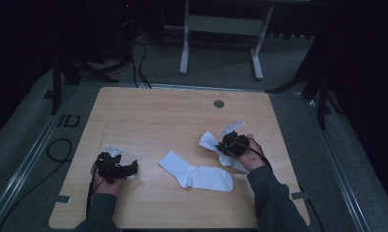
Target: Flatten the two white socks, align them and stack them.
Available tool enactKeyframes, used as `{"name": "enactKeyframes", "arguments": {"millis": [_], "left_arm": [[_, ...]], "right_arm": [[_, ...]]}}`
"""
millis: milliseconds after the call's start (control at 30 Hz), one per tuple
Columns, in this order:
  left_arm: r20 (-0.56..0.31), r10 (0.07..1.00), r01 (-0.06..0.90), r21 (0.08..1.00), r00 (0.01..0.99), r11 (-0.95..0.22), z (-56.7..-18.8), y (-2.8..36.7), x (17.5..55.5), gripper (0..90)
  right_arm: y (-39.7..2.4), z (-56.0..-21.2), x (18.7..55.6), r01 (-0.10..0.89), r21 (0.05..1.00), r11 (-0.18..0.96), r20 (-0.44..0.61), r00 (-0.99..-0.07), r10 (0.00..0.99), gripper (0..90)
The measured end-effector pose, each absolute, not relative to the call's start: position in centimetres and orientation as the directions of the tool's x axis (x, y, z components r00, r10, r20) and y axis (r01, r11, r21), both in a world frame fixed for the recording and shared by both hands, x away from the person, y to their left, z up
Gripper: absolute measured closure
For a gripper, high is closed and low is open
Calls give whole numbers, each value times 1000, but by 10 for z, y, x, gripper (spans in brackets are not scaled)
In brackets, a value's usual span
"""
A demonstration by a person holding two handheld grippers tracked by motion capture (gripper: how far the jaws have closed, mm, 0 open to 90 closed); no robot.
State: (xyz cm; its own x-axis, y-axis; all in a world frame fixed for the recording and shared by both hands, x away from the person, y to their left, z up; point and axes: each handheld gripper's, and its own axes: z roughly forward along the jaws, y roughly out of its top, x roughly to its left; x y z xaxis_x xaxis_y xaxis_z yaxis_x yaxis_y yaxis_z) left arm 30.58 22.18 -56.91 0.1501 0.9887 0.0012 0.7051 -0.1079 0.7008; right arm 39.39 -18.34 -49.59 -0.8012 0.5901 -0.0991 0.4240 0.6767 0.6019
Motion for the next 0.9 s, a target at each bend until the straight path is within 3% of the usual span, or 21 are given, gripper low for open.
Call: {"name": "enactKeyframes", "arguments": {"millis": [900], "left_arm": [[1, 989, 706, 700, 149, -107, -569, 222, 306, 89]], "right_arm": [[-174, -393, 327, 155, 773, 615, -211, -852, 480, 829]]}}
